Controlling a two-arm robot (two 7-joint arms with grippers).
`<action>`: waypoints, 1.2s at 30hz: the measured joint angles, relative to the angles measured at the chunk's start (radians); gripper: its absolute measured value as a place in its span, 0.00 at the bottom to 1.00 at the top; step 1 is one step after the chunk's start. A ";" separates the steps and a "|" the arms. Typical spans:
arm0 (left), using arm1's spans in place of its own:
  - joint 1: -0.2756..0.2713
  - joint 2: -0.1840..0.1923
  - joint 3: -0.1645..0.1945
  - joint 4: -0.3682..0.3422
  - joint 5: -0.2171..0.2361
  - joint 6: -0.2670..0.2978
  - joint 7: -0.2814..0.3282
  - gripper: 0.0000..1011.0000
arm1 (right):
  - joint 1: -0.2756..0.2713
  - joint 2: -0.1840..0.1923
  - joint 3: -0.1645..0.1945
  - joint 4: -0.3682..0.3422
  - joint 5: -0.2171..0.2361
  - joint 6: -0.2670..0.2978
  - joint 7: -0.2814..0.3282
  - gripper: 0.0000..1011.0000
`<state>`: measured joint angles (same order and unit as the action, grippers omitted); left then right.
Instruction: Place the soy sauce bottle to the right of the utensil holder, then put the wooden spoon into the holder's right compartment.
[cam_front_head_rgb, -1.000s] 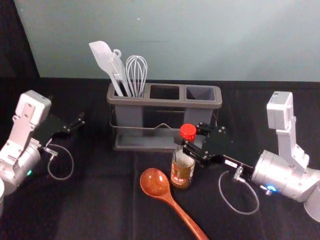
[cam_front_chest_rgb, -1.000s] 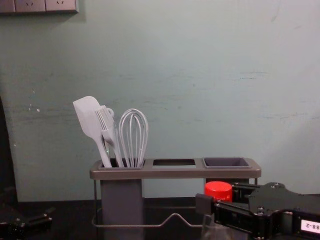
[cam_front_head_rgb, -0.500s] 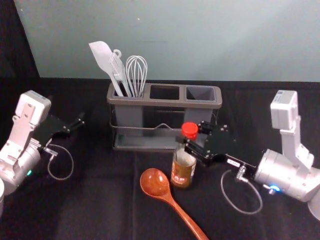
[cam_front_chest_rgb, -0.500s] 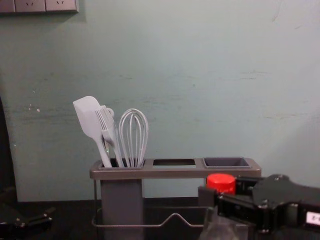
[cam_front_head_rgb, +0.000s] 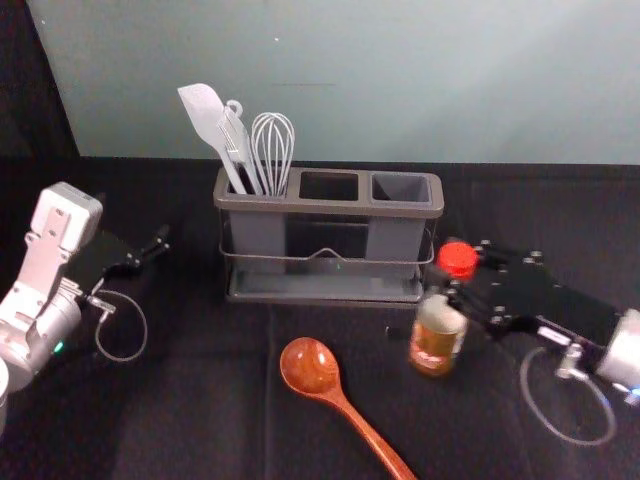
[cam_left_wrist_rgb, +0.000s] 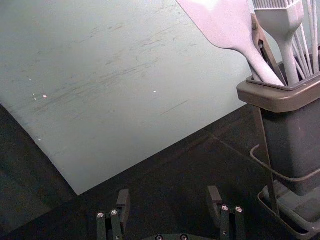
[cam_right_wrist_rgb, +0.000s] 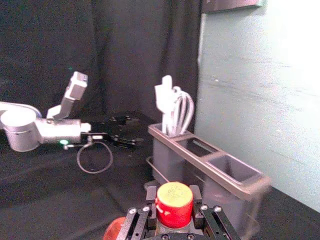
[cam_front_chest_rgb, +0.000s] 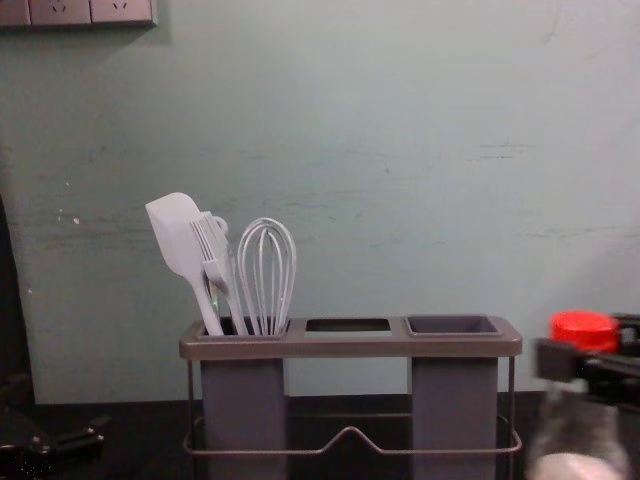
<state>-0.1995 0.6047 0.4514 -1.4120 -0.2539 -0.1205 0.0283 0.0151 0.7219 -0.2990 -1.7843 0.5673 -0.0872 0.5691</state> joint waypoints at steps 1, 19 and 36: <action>0.000 0.000 0.000 0.000 0.000 0.000 0.000 0.99 | -0.009 0.005 0.009 -0.002 0.004 -0.004 -0.001 0.38; 0.000 0.000 0.000 0.000 0.000 0.000 0.000 0.99 | 0.024 -0.038 0.097 0.138 -0.011 -0.040 -0.015 0.38; 0.000 0.000 0.000 0.000 0.000 0.000 0.000 0.99 | 0.176 -0.152 0.031 0.293 -0.094 -0.048 -0.024 0.38</action>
<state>-0.1995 0.6047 0.4514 -1.4120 -0.2539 -0.1205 0.0283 0.1911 0.5695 -0.2683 -1.4915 0.4735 -0.1356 0.5451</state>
